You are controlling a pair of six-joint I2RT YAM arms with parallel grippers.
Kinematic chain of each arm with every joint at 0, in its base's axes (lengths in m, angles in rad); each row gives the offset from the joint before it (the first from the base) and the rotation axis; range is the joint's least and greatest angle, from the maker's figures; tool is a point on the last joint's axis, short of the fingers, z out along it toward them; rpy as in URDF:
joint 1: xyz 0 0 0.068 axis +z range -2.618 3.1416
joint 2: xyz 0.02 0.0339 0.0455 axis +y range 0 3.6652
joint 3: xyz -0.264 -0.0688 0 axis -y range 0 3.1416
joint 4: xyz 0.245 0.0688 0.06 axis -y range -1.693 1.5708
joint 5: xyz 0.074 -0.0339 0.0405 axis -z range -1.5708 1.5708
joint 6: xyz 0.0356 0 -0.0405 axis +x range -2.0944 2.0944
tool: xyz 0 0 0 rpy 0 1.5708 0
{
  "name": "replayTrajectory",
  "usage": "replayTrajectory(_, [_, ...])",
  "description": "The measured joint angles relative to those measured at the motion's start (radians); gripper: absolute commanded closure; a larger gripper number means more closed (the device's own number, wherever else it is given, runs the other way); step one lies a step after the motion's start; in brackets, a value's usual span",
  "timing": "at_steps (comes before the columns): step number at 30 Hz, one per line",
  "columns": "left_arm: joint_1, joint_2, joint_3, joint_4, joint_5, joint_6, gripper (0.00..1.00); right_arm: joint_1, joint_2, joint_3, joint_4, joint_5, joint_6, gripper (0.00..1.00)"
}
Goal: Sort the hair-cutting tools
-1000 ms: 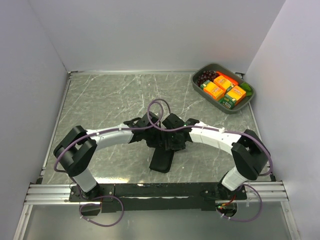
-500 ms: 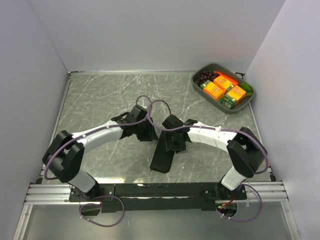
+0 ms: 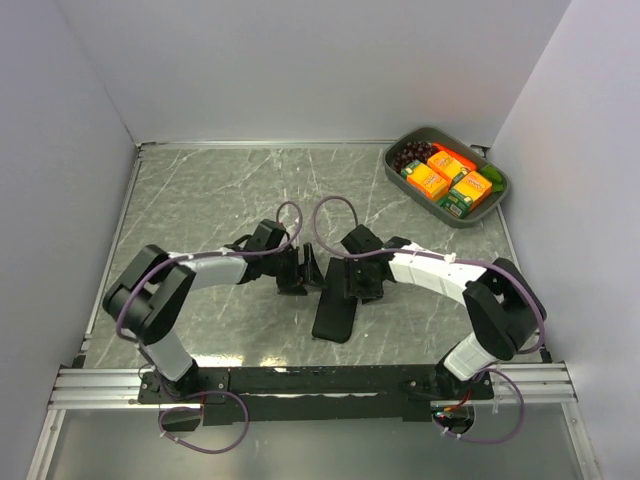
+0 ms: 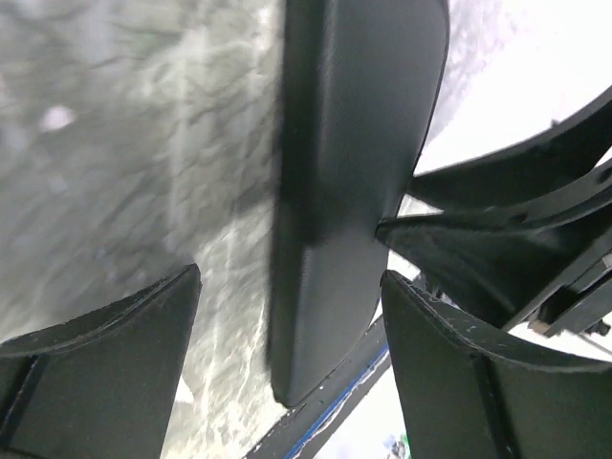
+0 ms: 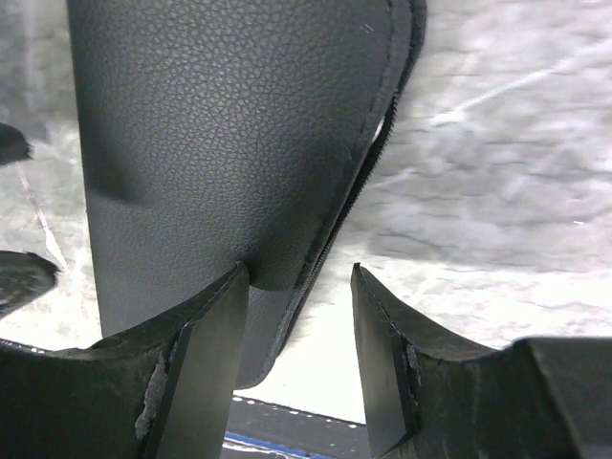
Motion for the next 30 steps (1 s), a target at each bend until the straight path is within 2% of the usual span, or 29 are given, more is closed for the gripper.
replayTrajectory(9, [-0.031,0.156,0.012,0.214,0.201,-0.025,0.18,-0.065,-0.049,-0.067,0.035,-0.037,-0.007,0.46])
replayTrajectory(12, [-0.047,0.207,0.049,0.25,0.247,-0.026,0.22,-0.065,-0.056,-0.075,0.043,-0.039,-0.008,0.46])
replayTrajectory(14, [-0.058,0.229,0.069,0.255,0.257,-0.025,0.28,-0.066,-0.061,-0.077,0.038,-0.033,-0.014,0.46])
replayTrajectory(18, [-0.073,0.26,0.094,0.256,0.251,-0.019,0.5,-0.076,-0.07,-0.077,0.01,-0.017,-0.027,0.46])
replayTrajectory(21, [-0.076,0.279,0.101,0.242,0.243,-0.016,0.58,-0.077,-0.076,-0.077,-0.006,-0.007,-0.033,0.46])
replayTrajectory(30, [-0.094,0.307,0.158,0.174,0.226,-0.015,0.64,-0.077,-0.093,-0.072,-0.047,0.036,-0.045,0.45])
